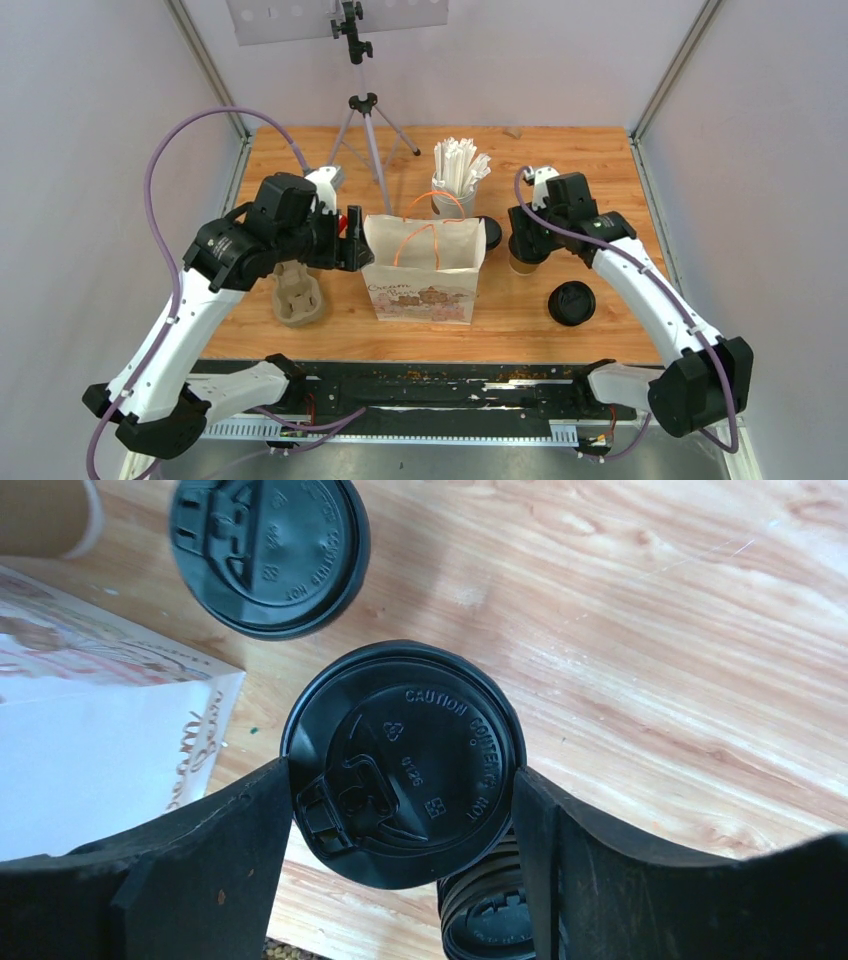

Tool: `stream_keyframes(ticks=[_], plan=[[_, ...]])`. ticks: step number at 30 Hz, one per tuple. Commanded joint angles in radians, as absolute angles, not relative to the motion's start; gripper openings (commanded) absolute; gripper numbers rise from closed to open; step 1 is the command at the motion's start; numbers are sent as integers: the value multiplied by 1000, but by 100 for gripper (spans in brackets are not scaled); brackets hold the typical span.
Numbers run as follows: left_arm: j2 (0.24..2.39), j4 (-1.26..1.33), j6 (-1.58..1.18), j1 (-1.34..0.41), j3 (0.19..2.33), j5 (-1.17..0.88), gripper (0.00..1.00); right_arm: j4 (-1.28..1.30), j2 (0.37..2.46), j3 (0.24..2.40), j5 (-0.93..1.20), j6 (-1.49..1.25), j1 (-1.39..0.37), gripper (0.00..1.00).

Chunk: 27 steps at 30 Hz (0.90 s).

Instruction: Pack the takeout coffee

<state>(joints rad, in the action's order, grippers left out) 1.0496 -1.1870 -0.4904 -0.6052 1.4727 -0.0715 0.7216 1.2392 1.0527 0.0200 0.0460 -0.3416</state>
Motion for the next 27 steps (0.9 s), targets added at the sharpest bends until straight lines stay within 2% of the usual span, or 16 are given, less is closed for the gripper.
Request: stream_keyframes(ticks=[1, 8, 13, 17, 21, 27], plan=[[1075, -1188, -534, -600, 1505, -7, 81, 860, 1173, 1211, 2, 7, -354, 64], [1177, -1232, -553, -600, 1606, 51, 76, 1059, 1089, 1509, 15, -87, -438, 61], [1207, -1232, -559, -597, 1615, 105, 72, 1186, 1074, 1717, -79, -155, -598, 60], [1227, -1216, -546, -597, 1608, 114, 69, 1238, 1092, 1843, -74, -225, -694, 60], [1241, -1162, -505, -597, 1609, 71, 63, 1183, 1093, 1866, 0, -283, -733, 60], [1267, -1164, -497, -597, 1618, 62, 58, 1028, 1073, 1741, 34, -285, -771, 59]])
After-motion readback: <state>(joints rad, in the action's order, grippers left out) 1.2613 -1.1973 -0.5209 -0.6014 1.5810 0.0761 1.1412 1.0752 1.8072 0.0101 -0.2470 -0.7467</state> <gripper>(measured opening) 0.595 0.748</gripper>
